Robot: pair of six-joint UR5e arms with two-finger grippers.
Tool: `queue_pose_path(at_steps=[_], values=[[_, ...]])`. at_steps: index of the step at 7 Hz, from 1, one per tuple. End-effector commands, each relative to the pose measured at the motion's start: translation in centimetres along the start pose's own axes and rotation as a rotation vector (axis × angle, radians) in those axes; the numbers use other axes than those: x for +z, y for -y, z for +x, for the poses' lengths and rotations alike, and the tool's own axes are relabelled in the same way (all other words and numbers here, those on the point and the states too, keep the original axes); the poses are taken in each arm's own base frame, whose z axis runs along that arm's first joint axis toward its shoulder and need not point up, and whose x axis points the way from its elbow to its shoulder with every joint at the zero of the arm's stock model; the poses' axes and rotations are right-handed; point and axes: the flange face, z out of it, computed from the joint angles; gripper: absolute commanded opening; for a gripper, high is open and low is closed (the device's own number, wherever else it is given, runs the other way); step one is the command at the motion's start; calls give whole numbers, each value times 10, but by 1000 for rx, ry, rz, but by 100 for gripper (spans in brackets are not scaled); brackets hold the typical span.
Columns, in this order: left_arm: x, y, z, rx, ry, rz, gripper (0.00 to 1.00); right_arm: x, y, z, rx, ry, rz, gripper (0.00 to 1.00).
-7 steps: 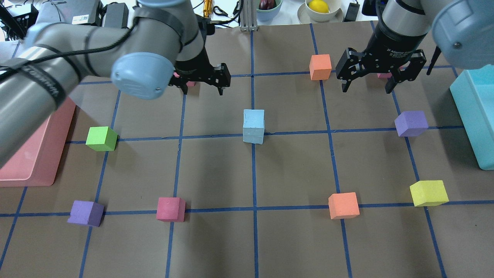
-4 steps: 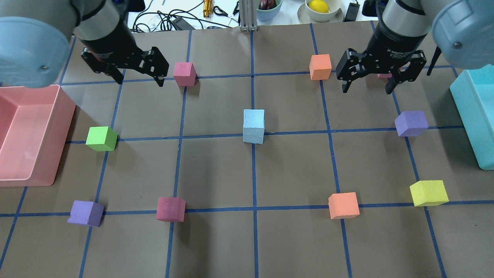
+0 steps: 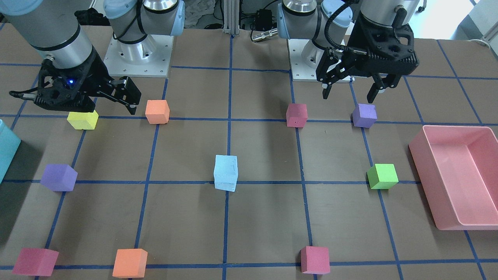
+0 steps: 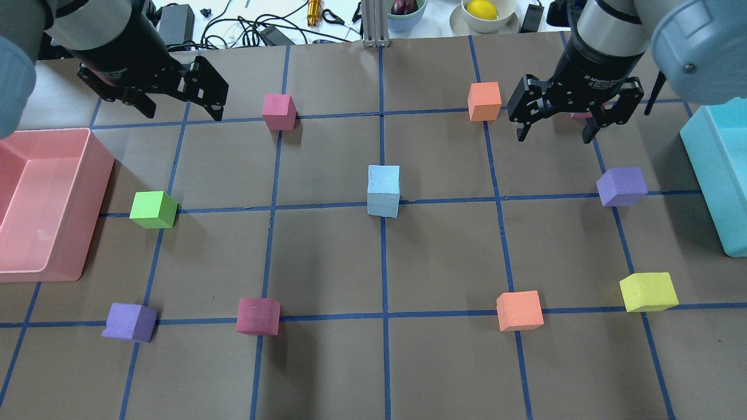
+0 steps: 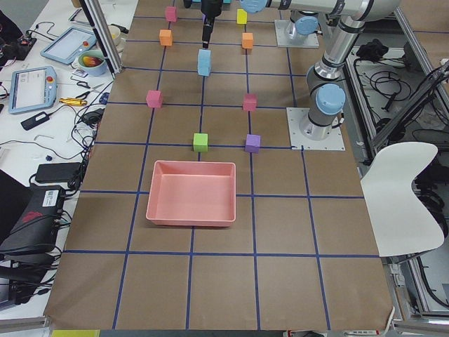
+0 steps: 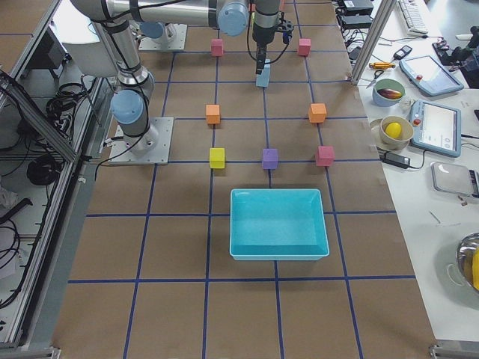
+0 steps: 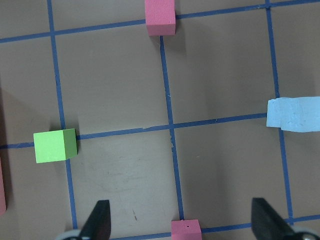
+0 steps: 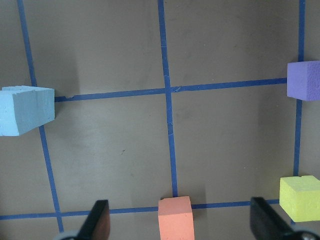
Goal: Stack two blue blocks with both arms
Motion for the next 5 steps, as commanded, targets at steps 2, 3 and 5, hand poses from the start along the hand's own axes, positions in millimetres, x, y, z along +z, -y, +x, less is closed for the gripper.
queue_pose_path(at_steps=[2, 3, 5], values=[[-1, 7, -4, -8, 9, 25, 100, 3, 1, 0, -1, 1, -5, 100], [-1, 7, -4, -8, 10, 23, 100, 3, 2, 0, -1, -1, -7, 100], [1, 6, -3, -7, 8, 19, 100, 4, 2, 1, 1, -1, -10, 100]])
